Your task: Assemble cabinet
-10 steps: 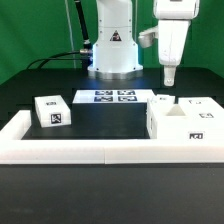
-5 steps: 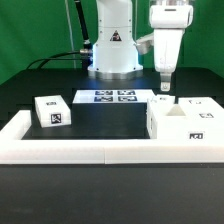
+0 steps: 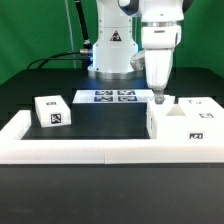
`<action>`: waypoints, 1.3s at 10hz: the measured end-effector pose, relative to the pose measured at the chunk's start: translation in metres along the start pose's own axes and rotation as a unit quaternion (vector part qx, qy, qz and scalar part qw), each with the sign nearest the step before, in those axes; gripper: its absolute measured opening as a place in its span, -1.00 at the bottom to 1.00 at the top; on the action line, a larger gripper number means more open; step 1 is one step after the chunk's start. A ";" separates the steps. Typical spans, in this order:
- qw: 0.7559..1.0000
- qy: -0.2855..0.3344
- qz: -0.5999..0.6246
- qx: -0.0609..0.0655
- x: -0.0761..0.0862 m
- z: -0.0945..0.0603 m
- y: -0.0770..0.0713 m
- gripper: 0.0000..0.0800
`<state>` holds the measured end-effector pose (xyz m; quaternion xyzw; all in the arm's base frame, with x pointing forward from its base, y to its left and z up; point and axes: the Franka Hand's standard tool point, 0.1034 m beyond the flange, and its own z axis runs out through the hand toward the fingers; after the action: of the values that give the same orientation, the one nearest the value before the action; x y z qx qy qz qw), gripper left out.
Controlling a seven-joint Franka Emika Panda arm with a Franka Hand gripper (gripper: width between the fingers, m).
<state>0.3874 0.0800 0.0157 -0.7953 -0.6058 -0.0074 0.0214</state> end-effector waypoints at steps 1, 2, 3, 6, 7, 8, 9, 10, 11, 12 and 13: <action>1.000 0.000 0.001 0.002 -0.001 0.003 -0.002 0.99; 1.000 0.000 0.001 0.006 -0.001 0.006 -0.004 0.99; 1.000 0.001 0.005 0.004 0.002 0.005 -0.003 0.99; 1.000 0.001 0.004 0.005 0.004 0.006 -0.004 -0.08; 1.000 0.001 0.004 0.006 0.004 0.006 -0.005 -0.08; 1.000 0.001 0.004 0.007 0.004 0.007 -0.005 -0.08; 1.000 0.001 0.004 0.007 0.003 0.007 -0.005 -0.57; 1.000 0.001 0.004 0.006 0.003 0.006 -0.004 -0.83; 1.000 0.001 0.004 0.006 0.003 0.006 -0.004 -0.83; 1.000 0.001 0.004 0.006 0.003 0.006 -0.004 -0.83; 1.000 0.001 0.004 0.006 0.003 0.006 -0.004 -0.83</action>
Offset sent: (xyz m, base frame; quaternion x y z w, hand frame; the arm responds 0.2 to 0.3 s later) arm 0.0050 0.0105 0.0065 -0.0114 -0.0060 0.0192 0.9997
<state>0.3845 0.0846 0.0100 -0.7976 -0.6026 -0.0047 0.0264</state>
